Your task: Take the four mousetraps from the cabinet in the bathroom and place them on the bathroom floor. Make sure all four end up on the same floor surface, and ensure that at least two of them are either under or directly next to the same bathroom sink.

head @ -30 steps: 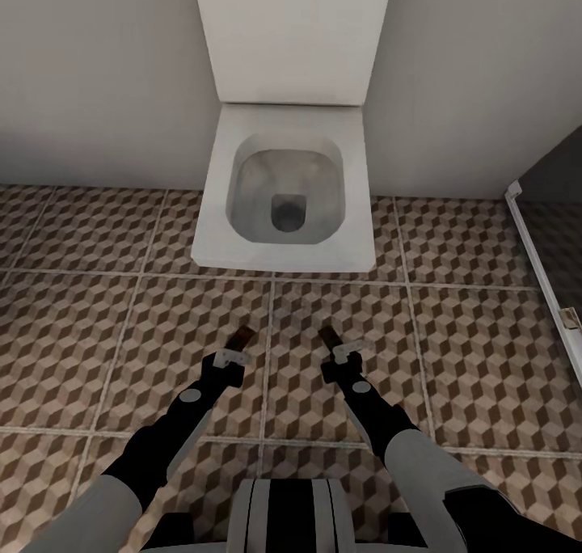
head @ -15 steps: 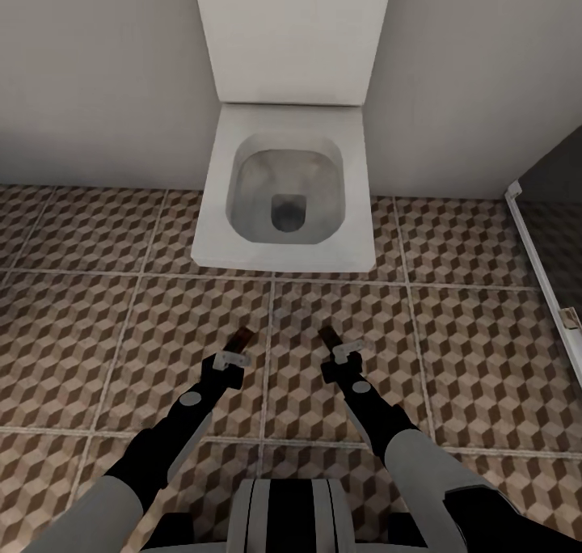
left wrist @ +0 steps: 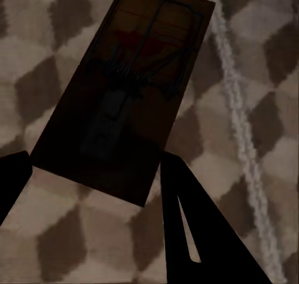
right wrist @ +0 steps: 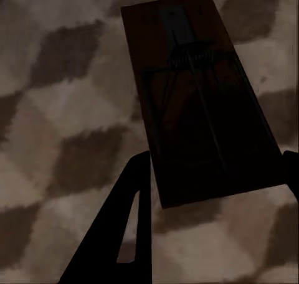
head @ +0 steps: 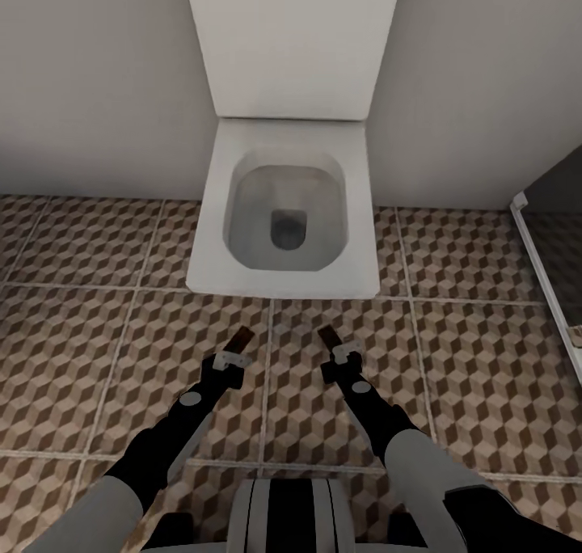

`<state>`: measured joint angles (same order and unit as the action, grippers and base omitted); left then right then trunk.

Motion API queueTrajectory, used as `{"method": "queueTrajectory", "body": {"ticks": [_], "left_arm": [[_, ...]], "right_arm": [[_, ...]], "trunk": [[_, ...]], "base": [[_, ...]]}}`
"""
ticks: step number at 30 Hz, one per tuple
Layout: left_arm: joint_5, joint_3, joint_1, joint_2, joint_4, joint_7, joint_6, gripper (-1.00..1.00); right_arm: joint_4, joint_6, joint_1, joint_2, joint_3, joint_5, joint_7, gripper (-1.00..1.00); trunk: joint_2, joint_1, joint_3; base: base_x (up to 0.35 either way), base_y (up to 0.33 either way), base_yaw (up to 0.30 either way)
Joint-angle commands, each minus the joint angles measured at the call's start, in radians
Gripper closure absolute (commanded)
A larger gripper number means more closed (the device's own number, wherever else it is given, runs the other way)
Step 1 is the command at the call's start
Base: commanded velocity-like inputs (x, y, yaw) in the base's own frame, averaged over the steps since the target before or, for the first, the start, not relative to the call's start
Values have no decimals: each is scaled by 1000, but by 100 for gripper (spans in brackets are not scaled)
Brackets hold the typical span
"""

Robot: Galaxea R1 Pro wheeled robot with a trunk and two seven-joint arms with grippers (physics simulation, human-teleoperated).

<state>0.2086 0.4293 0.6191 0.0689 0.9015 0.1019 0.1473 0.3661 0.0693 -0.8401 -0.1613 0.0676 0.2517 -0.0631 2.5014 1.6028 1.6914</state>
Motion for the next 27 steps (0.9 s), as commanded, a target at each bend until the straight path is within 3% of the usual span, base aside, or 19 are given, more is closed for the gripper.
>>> {"method": "queueTrajectory", "body": {"ticks": [1,6,27], "left_arm": [[7,6,1,2,2,14,5,100],[8,6,0,2,2,13,5,100],[8,8,0,2,-25,10,5,100]], "right_arm": [[-1,1,-1,0,4,5,-6,100],[-1,1,0,1,4,5,-6,100],[-71,3,0,0,6,6,-6,100]], "trunk": [[0,0,1],[0,0,1],[0,0,1]], "base": [[291,0,0],[220,0,0],[7,0,0]]}}
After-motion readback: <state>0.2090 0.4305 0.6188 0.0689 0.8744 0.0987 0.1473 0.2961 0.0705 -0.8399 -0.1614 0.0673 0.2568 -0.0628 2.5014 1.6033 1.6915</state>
